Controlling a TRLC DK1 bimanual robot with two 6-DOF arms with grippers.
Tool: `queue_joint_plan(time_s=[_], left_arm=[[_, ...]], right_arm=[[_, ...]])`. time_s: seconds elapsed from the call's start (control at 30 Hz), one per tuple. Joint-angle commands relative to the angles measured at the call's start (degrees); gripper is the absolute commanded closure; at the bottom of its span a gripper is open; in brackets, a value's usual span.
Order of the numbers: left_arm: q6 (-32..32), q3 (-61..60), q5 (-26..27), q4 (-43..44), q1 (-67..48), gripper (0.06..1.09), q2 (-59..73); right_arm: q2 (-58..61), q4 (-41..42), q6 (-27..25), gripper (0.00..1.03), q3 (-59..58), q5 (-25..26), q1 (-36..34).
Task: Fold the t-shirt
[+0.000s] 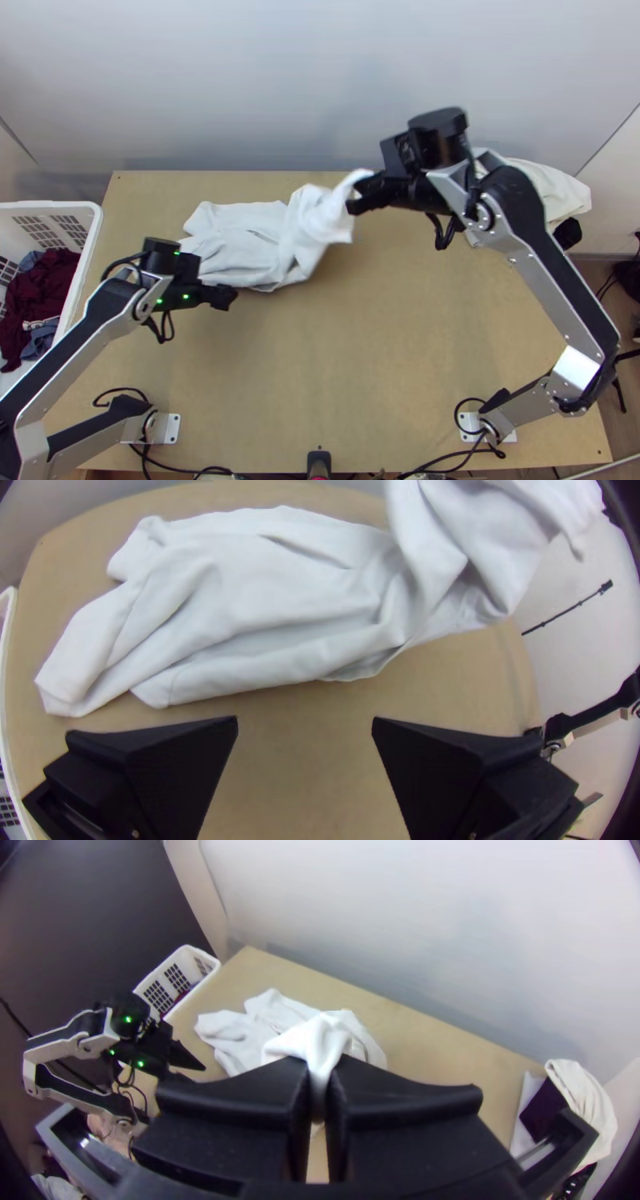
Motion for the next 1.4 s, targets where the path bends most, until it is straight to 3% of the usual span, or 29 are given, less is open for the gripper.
queue_joint_plan(time_s=[0.0,0.17,0.43,0.7,0.87,1.0,1.03,1.07,1.13,1.17,1.37], left_arm=[[-0.72,1.30,-1.10,6.39,-9.96,0.11,1.20],[-1.86,4.73,-6.02,10.87,-12.60,0.11,7.35],[-5.29,7.45,-7.69,16.58,-13.65,0.11,13.85],[2.36,-3.36,-21.40,36.01,-18.84,0.11,13.15],[5.52,-7.93,-23.86,42.16,-21.21,0.11,12.62],[5.79,-7.40,-28.87,48.49,-22.09,0.11,14.82],[5.70,-6.43,-30.37,49.72,-22.09,0.16,16.05],[5.70,-5.29,-32.13,50.60,-22.09,0.28,17.37],[5.79,-3.27,-33.62,52.27,-21.65,0.74,19.48],[5.79,-2.74,-33.71,53.58,-21.13,1.07,20.27],[5.70,-2.30,-33.53,54.29,-18.49,1.05,20.97]], right_arm=[[1.88,1.63,2.28,0.99,10.70,1.83,2.08],[2.23,3.56,2.81,0.99,15.18,2.01,2.87],[1.26,6.55,2.72,0.99,17.38,6.75,3.75],[1.17,6.02,2.72,0.99,17.20,7.46,3.75],[1.17,5.85,2.63,0.99,17.11,7.46,3.66],[1.35,5.85,2.54,0.99,16.85,7.46,3.66],[1.35,5.85,2.54,0.99,16.94,7.46,3.66],[1.44,5.85,2.45,0.99,16.94,7.46,3.66],[1.61,5.93,2.45,0.99,16.94,7.54,3.66],[1.61,5.93,2.45,0.99,16.85,7.72,3.66],[0.73,5.76,1.31,0.99,15.62,8.60,3.48]])
